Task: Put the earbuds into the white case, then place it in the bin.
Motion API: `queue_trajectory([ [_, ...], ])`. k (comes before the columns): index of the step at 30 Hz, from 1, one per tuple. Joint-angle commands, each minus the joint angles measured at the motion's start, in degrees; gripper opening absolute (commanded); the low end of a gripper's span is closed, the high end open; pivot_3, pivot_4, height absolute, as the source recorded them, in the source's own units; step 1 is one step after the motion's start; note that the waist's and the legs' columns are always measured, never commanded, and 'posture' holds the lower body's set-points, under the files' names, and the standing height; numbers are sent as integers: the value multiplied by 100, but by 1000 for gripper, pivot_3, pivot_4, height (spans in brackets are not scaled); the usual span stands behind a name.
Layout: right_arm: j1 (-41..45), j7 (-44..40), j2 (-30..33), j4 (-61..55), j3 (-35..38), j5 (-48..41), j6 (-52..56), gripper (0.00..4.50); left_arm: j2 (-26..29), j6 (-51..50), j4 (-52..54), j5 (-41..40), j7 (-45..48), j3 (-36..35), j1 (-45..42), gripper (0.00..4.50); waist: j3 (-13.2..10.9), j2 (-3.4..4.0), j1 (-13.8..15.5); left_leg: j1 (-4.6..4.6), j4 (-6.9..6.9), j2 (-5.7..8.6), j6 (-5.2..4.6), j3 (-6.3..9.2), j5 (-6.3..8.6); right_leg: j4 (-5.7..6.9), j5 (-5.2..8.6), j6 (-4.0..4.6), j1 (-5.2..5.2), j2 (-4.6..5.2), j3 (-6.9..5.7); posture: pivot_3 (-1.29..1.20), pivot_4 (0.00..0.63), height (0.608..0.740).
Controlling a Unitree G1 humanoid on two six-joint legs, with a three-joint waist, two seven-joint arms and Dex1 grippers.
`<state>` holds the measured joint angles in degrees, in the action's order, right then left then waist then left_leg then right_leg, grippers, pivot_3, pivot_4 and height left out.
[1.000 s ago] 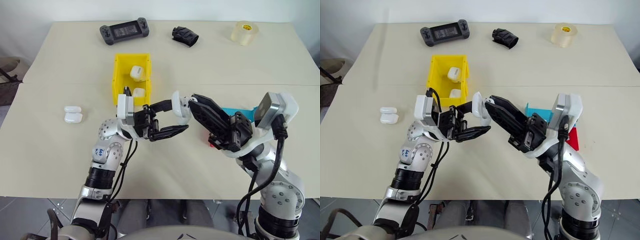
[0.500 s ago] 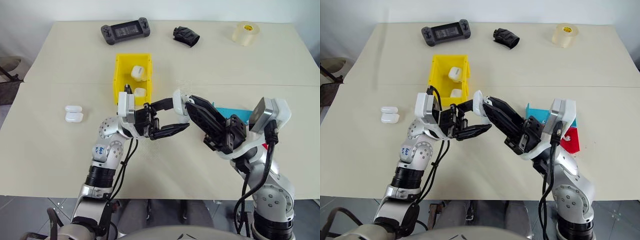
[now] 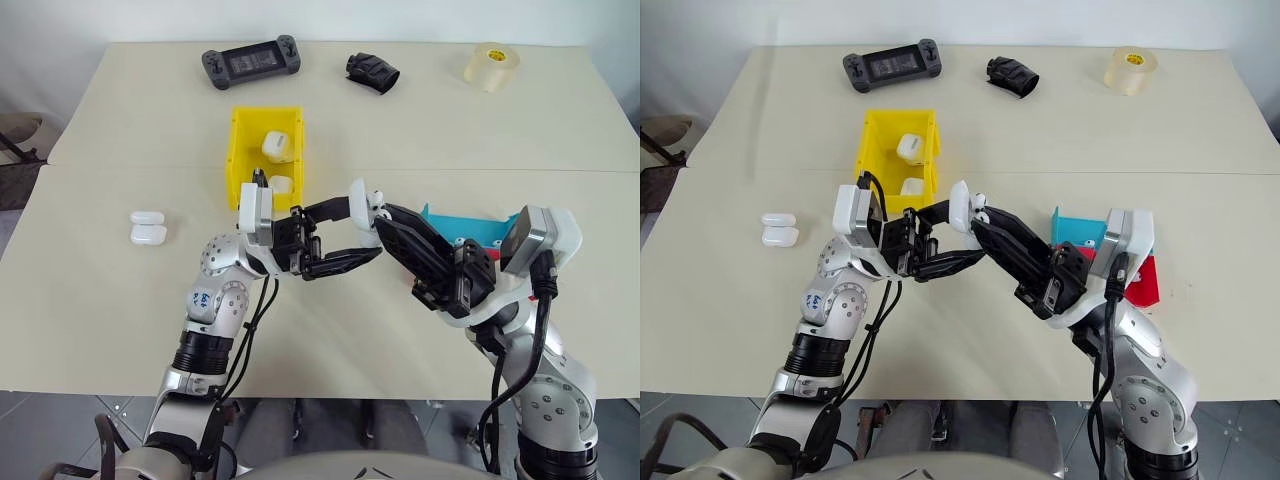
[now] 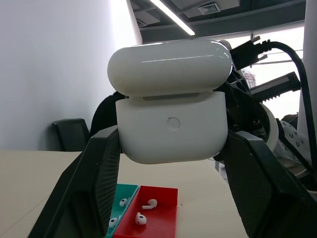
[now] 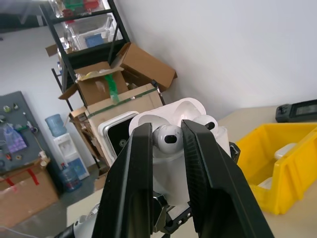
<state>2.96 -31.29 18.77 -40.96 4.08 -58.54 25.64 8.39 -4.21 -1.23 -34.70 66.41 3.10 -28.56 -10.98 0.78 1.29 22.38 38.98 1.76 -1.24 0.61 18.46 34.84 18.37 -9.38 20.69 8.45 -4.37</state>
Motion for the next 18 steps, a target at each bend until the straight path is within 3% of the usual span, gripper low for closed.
queue_trajectory([
  [1, 65, 17, 131, -47, 138, 26, -83, 1800, 20, 80, 101, -68, 51, -49, -109, 2746, 0, 0, 1, 0, 0, 0, 0, 0, 0, 0, 0, 0, 0, 0, 0, 0, 150, 740],
  [7, -88, -122, 747, -37, 924, -183, -141, 1800, 259, 108, 73, 62, 109, -67, 7, 2746, -1, -2, 15, 1, -1, 0, -1, 0, 1, -8, 0, 0, -4, 2, -2, 0, 150, 740],
  [10, -554, -506, 1356, 94, 1470, 35, -85, 1800, 712, 414, -30, 798, 69, 125, -42, 2746, -1, -2, 21, 0, -4, 2, -2, 1, 1, -9, 0, 0, -5, 2, -3, 0, 150, 740],
  [14, -847, -801, 1848, 146, 1622, 105, 16, 1800, 1082, 351, -58, 1130, 37, 242, -181, 2746, -2, -3, 10, -1, -8, 3, -4, -6, 1, -14, 0, 0, -5, 1, -3, 0, 150, 740],
  [18, -737, -812, 1935, 140, 1509, 248, -41, 1800, 1391, 527, -60, 1532, 181, 481, -327, 2746, -3, -4, 12, -1, -7, -14, -3, -3, 0, -13, 0, 0, -5, 0, -5, 0, 150, 740],
])
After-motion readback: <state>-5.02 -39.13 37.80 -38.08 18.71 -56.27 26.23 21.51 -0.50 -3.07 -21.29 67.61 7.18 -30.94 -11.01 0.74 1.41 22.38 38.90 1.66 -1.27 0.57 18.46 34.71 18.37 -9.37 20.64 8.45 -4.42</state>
